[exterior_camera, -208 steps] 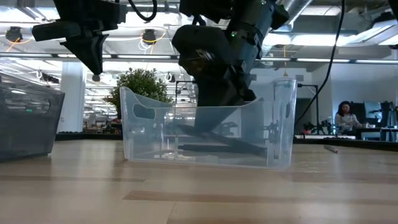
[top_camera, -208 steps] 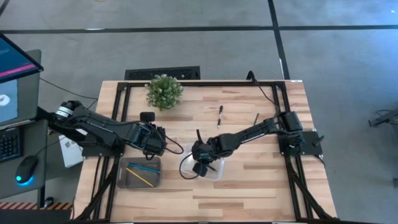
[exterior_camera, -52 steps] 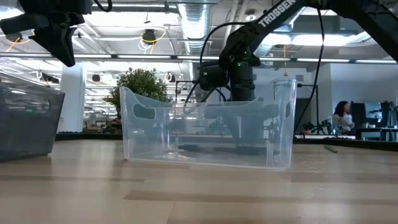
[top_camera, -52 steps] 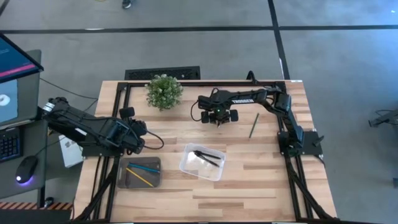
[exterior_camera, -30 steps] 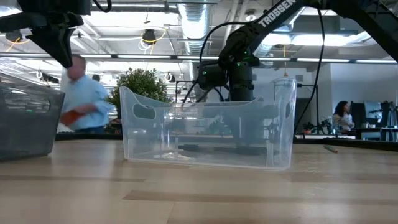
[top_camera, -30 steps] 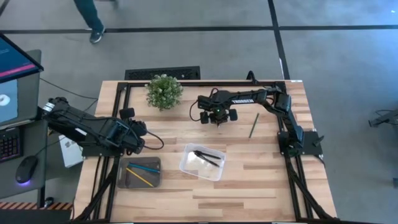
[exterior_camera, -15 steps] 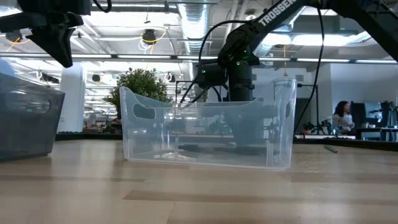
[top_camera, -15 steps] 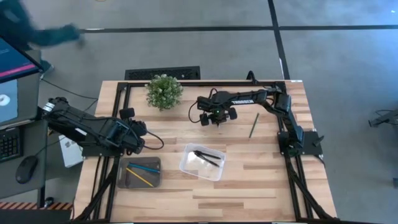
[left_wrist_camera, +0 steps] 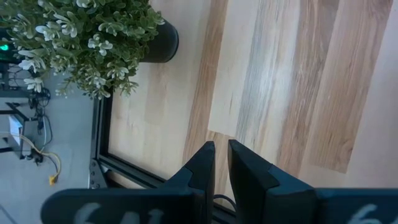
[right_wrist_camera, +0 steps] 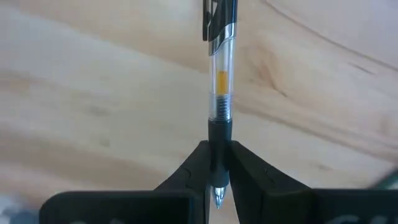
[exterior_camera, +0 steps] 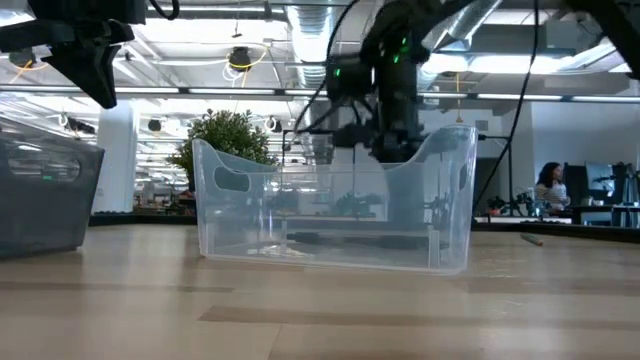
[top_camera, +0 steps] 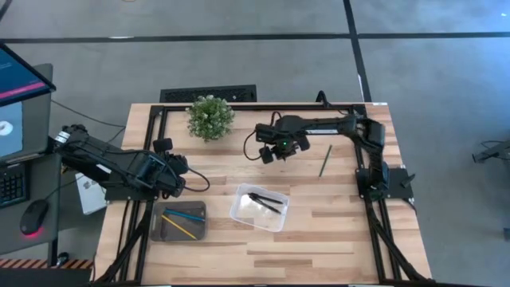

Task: Sort pens & pencils
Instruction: Put the black pen into the transparent bin

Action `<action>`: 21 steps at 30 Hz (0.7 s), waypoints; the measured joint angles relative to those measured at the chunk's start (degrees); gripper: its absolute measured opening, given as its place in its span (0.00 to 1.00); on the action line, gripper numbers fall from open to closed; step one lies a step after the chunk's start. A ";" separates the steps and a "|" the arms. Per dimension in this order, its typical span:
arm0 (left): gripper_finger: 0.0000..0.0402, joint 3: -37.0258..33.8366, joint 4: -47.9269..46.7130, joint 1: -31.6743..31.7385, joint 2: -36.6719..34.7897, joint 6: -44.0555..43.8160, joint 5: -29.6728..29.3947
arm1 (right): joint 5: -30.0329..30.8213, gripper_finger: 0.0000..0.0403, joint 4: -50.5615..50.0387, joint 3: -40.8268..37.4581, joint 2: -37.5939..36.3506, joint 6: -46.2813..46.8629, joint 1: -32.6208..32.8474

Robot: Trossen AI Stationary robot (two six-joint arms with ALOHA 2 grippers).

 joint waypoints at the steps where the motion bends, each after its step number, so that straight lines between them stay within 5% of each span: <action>1: 0.09 0.00 0.03 -0.01 -0.01 0.01 -0.01 | 0.05 0.16 -0.38 -0.02 -1.32 0.24 0.86; 11: 0.09 0.00 0.04 0.00 0.01 0.01 -0.06 | -0.25 0.16 4.18 0.20 -12.28 0.26 16.98; 21: 0.09 0.00 0.46 0.00 0.01 0.00 -0.21 | 5.65 0.16 11.76 0.17 -9.94 -1.20 30.82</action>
